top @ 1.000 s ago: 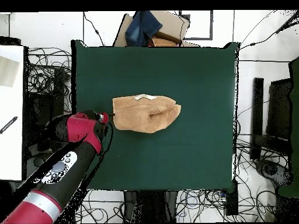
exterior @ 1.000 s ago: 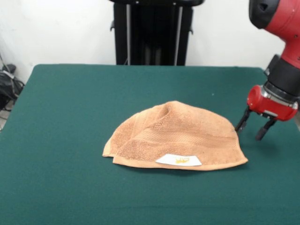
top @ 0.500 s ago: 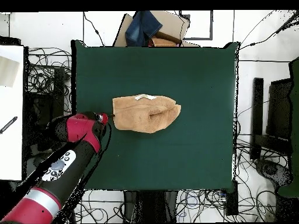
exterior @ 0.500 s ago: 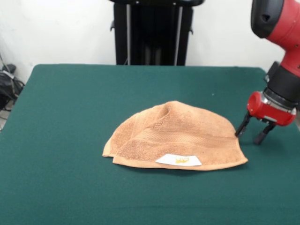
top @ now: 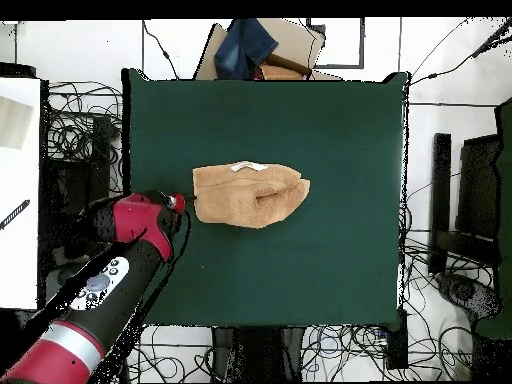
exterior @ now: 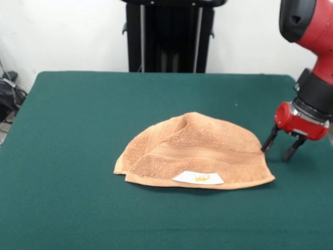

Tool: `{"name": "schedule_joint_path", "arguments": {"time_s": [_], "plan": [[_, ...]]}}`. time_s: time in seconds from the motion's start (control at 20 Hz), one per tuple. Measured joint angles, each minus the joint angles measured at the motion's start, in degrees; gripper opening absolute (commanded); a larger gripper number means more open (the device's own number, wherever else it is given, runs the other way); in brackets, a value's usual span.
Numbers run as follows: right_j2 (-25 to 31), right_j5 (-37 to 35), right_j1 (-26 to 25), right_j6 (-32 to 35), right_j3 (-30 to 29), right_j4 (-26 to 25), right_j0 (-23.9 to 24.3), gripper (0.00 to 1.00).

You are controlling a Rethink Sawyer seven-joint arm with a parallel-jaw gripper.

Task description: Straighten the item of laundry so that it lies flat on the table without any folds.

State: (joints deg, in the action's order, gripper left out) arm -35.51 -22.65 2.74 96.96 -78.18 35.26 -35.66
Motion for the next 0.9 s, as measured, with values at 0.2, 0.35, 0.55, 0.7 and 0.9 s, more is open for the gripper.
{"name": "schedule_joint_path", "arguments": {"time_s": [0.2, 0.35, 0.55, 0.7, 0.9], "plan": [[-0.3, -0.6, -0.1, 0.0, 0.5, 0.0, 0.0, 1.0], [-0.8, -1.3, -0.4, 0.0, 1.4, 0.0, 0.0, 1.0], [-1.1, -2.7, -1.1, 0.0, 3.1, 0.0, 0.3, 1.0], [-1.2, -3.2, -1.9, 0.0, 4.3, 0.1, 0.4, 1.0], [-2.0, -4.1, -2.6, 0.1, 5.6, 0.1, 0.4, 1.0]]}}
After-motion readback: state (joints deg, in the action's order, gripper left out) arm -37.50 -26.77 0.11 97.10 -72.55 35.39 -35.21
